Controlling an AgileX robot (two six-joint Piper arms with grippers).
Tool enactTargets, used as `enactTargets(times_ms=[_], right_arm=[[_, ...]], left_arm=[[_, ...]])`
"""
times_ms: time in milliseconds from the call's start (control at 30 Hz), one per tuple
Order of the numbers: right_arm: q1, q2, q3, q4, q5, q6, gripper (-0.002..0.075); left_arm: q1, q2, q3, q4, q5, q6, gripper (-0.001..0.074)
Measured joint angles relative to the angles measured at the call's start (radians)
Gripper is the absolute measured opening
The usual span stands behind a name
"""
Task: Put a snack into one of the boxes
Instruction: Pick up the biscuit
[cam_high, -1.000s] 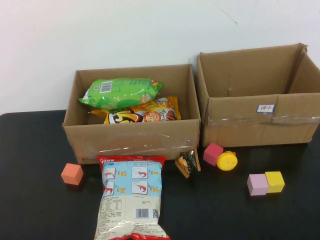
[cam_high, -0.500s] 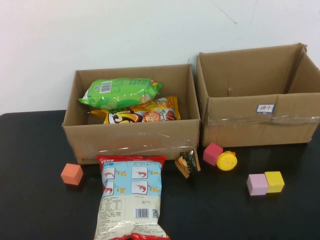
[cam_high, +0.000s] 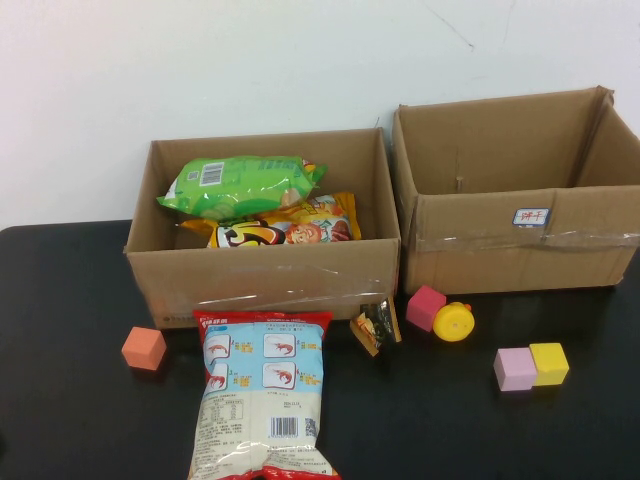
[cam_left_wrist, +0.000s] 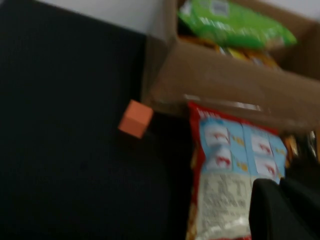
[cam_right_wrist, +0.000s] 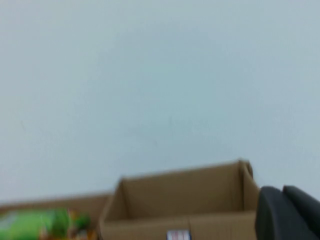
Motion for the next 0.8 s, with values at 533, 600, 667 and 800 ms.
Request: enactTargets(times_ms=[533, 600, 667, 800], right_arm=[[0.04, 0.735, -0.174, 0.112, 0.088, -0.272, 0.0021], [0.095, 0.829, -0.186, 0.124, 0.068, -0.29, 0.0073], [0.172, 0.916, -0.206, 0.133, 0.043, -0.31, 0.0147], [0.346, 1.12, -0.258, 0.154, -0.034, -0.336, 0.0336]], left_arm=[[0.0, 0.268, 0.0, -0.205, -0.171, 0.362, 0.0007], [0.0, 0.276, 0.0, -0.205, -0.172, 0.362, 0.0007], [0.0, 0.279, 0.0, -0.205, -0.175, 0.362, 0.0006], [0.0, 0.28, 0.0, -0.198, -0.179, 0.366, 0.0006]])
